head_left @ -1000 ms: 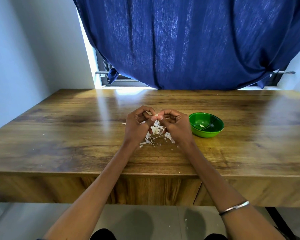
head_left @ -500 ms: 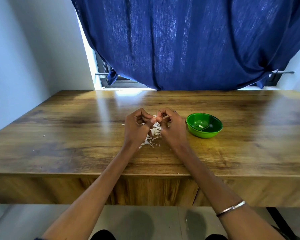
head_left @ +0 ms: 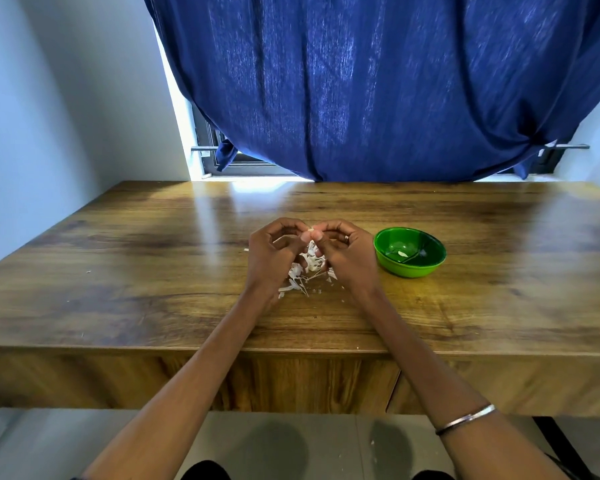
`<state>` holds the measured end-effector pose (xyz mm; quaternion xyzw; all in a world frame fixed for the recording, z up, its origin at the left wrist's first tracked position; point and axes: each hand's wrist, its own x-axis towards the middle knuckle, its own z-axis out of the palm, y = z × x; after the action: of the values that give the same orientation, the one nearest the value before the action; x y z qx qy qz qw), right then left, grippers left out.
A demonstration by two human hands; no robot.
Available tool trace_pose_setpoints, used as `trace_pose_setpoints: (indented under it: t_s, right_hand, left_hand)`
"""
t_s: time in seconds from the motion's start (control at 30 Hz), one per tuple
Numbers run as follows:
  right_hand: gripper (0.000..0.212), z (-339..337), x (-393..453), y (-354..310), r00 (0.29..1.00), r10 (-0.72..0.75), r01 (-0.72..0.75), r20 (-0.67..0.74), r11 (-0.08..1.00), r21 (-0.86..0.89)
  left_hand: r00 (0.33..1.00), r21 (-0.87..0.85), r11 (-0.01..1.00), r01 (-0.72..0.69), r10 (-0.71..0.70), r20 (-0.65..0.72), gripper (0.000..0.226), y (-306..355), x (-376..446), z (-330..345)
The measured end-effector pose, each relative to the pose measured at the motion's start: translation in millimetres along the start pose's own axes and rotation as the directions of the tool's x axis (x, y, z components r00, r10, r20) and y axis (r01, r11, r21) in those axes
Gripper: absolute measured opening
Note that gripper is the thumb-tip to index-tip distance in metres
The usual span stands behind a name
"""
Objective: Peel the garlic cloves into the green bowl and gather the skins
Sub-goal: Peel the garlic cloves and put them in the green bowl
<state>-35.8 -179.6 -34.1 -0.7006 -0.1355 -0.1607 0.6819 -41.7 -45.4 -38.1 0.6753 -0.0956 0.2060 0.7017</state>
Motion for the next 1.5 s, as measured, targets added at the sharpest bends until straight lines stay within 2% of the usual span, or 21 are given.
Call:
trace_pose_setpoints:
  t_s: [0.17,0.3,0.4,0.53,0.67,0.83,0.93,1.0,1.2,1.3,1.5]
  right_hand:
    - [0.006,-5,-2,-1,0.995,0.083,-0.085,0.052,0.996,0.024]
    - [0.006,-6,-2,-1,0.996,0.081,-0.083,0.048,0.995,0.049]
    - [0.005,-5,-4,-1,0.995,0.061,-0.068,0.073,0.993,0.1]
    - [0.013,-2,-5,-2,0.995,0.055,-0.066,0.08,0.988,0.143]
    - [0.009,-4,-4,2,0.994,0.085,-0.094,0.063,0.984,0.149]
    - [0.02,-6,-1,3,0.974,0.193,-0.221,0.12,0.929,0.298]
    - [0.013,-8,-1,-2,0.955,0.23,-0.291,0.187,0.851,0.438]
    - [0.011,-7,-2,-5,0.954,0.226,-0.294,0.196,0.832,0.47]
    - [0.01,-3,-1,-9,0.945,0.268,-0.325,0.188,0.834,0.446]
    - [0.01,-5,-2,-9,0.944,0.275,-0.328,0.182,0.839,0.434]
    - [0.012,-6,-2,-9,0.946,0.279,-0.324,0.167,0.844,0.427]
  left_hand:
    - [0.998,0.031,0.998,-0.058,0.057,0.041,0.013,4,-3,-1]
    - [0.992,0.12,0.985,-0.127,0.127,0.003,0.014,2,-2,-3]
    - [0.984,0.182,0.969,-0.167,0.176,-0.032,0.023,2,-3,-2]
    - [0.96,0.262,0.932,-0.249,0.274,-0.062,0.032,2,-7,1]
    - [0.927,0.313,0.89,-0.332,0.368,-0.064,0.036,1,-9,2]
    - [0.911,0.298,0.879,-0.373,0.407,-0.058,0.037,4,-9,4]
    - [0.939,0.196,0.927,-0.321,0.338,-0.064,0.033,7,-10,5]
    - [0.959,0.129,0.955,-0.267,0.277,-0.064,0.025,7,-7,3]
    - [0.988,0.025,0.988,-0.149,0.15,-0.046,0.01,7,-3,1]
    - [0.995,-0.002,0.996,-0.093,0.093,-0.023,0.012,6,-3,1]
    - [0.995,0.027,0.995,-0.1,0.1,0.008,0.02,7,-3,1]
